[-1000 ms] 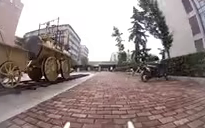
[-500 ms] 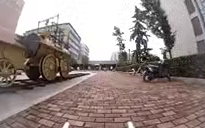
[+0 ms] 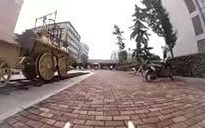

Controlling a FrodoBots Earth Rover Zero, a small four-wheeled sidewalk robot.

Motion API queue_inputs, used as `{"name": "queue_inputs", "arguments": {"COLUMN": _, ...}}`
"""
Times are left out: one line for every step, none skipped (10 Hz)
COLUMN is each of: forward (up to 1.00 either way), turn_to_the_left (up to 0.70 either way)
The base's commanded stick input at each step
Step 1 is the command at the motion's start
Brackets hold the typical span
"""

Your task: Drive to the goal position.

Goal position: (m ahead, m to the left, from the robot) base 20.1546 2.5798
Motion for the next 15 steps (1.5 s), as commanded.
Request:
{"name": "queue_inputs", "arguments": {"forward": 0.45, "turn_to_the_left": -0.27}}
{"name": "queue_inputs", "arguments": {"forward": 0.45, "turn_to_the_left": -0.27}}
{"name": "queue_inputs", "arguments": {"forward": 0.45, "turn_to_the_left": -0.27}}
{"name": "queue_inputs", "arguments": {"forward": 0.45, "turn_to_the_left": -0.27}}
{"name": "queue_inputs", "arguments": {"forward": 0.45, "turn_to_the_left": -0.27}}
{"name": "queue_inputs", "arguments": {"forward": 0.45, "turn_to_the_left": -0.27}}
{"name": "queue_inputs", "arguments": {"forward": 0.45, "turn_to_the_left": -0.27}}
{"name": "queue_inputs", "arguments": {"forward": 0.45, "turn_to_the_left": -0.17}}
{"name": "queue_inputs", "arguments": {"forward": 0.45, "turn_to_the_left": -0.02}}
{"name": "queue_inputs", "arguments": {"forward": 0.45, "turn_to_the_left": 0.0}}
{"name": "queue_inputs", "arguments": {"forward": 0.45, "turn_to_the_left": 0.0}}
{"name": "queue_inputs", "arguments": {"forward": 0.45, "turn_to_the_left": 0.0}}
{"name": "queue_inputs", "arguments": {"forward": 0.45, "turn_to_the_left": 0.0}}
{"name": "queue_inputs", "arguments": {"forward": 0.45, "turn_to_the_left": 0.0}}
{"name": "queue_inputs", "arguments": {"forward": 0.45, "turn_to_the_left": 0.0}}
